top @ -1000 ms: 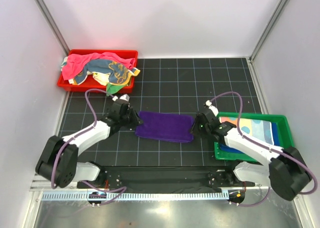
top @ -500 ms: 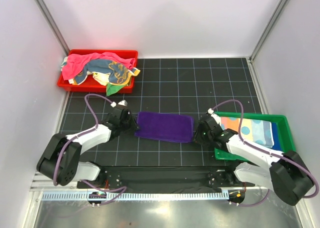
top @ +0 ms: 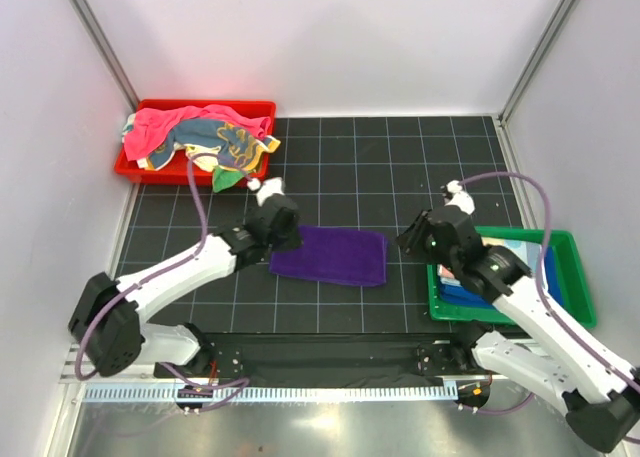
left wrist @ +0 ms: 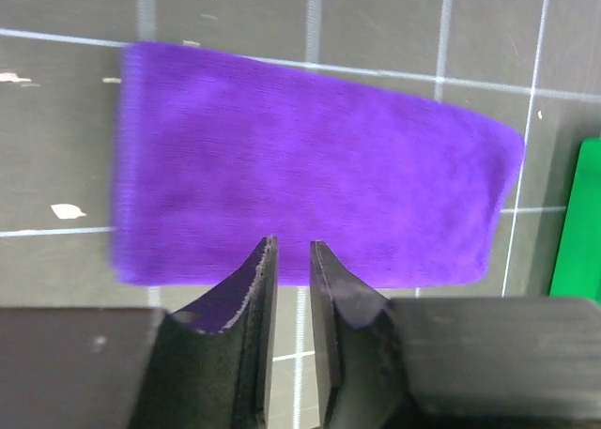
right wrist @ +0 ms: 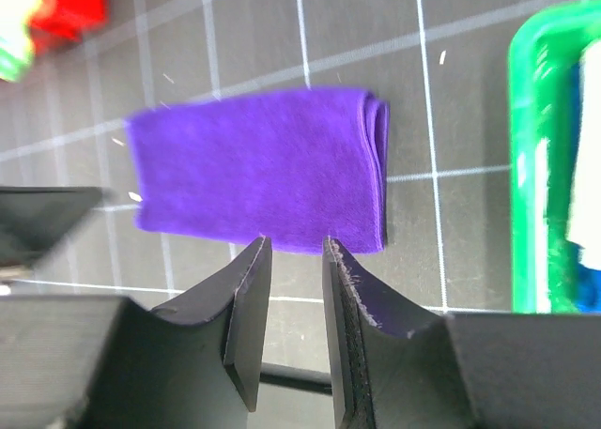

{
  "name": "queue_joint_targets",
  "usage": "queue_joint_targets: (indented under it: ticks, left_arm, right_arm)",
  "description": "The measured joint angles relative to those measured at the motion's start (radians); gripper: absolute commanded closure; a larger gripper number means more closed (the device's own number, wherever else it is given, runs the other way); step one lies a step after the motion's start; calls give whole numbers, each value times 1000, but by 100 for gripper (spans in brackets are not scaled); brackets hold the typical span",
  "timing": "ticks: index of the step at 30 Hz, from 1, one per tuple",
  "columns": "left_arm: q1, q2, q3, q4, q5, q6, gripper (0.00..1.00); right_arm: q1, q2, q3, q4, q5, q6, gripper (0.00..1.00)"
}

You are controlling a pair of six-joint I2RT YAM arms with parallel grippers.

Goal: Fold and stack the towels
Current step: Fold the towel, then neatly place the folded towel into the bin

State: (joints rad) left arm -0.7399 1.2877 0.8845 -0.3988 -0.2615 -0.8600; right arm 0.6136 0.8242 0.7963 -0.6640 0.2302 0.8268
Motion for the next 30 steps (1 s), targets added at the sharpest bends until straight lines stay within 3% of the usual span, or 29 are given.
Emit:
queue_joint_targets:
  ticks: [5,12,22,30]
  left_arm:
    - [-187,207,165,-48,-138,-55,60]
    - [-354,567,517,-146,-295,-123,48]
    - [-464,983,1081,-448,-452,-219,39]
    - [-475,1084,1179,-610,-481,-269,37]
  right_arm:
    - [0,-159,145,-158,69,-15,62]
    - [0,-307,334,-328,134,-36,62]
    - [0,-365,413,-504,171,-77,60]
    - [0,-391,424,-542,167,-92,60]
